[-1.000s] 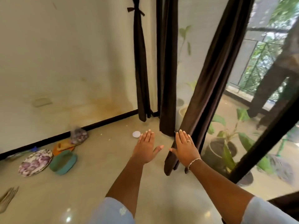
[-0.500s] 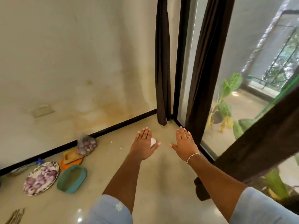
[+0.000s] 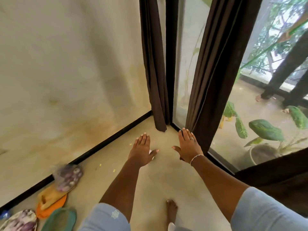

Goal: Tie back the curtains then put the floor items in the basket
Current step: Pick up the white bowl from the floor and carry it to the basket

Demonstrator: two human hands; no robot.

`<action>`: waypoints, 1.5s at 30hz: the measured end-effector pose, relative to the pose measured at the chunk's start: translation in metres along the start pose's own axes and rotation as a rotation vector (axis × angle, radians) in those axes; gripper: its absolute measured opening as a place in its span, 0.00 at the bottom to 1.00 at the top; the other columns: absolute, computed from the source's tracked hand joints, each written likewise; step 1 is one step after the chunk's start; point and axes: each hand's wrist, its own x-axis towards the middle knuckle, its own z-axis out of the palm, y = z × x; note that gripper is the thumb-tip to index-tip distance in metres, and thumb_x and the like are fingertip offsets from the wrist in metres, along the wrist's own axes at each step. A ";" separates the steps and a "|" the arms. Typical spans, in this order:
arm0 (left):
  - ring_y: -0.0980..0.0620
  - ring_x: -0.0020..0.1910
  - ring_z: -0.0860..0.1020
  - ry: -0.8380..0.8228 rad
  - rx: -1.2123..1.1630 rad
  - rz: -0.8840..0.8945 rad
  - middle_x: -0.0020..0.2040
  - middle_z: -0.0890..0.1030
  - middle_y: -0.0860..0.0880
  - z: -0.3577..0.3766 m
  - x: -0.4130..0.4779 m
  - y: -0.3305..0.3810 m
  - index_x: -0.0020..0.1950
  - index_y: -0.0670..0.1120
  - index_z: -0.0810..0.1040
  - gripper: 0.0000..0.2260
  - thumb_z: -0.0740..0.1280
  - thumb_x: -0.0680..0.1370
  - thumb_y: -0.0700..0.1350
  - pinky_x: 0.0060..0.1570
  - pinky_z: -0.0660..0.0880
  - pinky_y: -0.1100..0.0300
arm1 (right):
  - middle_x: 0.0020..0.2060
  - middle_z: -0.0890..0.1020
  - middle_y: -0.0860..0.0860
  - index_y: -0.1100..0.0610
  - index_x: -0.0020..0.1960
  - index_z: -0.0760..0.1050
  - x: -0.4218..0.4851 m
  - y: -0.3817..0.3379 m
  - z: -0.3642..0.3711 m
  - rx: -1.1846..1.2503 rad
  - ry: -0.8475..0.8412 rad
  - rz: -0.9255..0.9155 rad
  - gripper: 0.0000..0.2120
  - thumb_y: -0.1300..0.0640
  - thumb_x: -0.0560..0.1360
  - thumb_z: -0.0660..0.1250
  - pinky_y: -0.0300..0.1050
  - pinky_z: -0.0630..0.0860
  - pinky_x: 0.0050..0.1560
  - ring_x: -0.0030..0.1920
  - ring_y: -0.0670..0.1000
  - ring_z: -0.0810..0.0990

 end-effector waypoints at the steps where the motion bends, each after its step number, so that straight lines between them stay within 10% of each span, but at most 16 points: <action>1: 0.46 0.76 0.43 -0.005 0.015 0.005 0.77 0.44 0.41 -0.004 0.013 -0.005 0.76 0.40 0.43 0.34 0.50 0.80 0.60 0.73 0.40 0.54 | 0.75 0.49 0.59 0.62 0.75 0.46 0.014 0.000 0.000 -0.003 0.017 0.008 0.35 0.41 0.78 0.52 0.51 0.44 0.74 0.76 0.58 0.47; 22: 0.46 0.77 0.45 -0.072 0.156 0.516 0.77 0.46 0.42 -0.081 0.281 -0.098 0.76 0.40 0.44 0.30 0.50 0.81 0.55 0.73 0.42 0.54 | 0.76 0.43 0.56 0.59 0.76 0.40 0.186 -0.039 -0.004 0.122 -0.069 0.362 0.39 0.43 0.77 0.58 0.49 0.47 0.76 0.76 0.55 0.42; 45: 0.47 0.76 0.47 -0.358 0.321 0.856 0.77 0.46 0.43 0.026 0.339 -0.259 0.76 0.41 0.44 0.34 0.55 0.79 0.57 0.73 0.44 0.54 | 0.76 0.46 0.56 0.60 0.76 0.41 0.220 -0.205 0.127 0.512 -0.140 0.928 0.38 0.52 0.77 0.62 0.45 0.50 0.74 0.76 0.55 0.47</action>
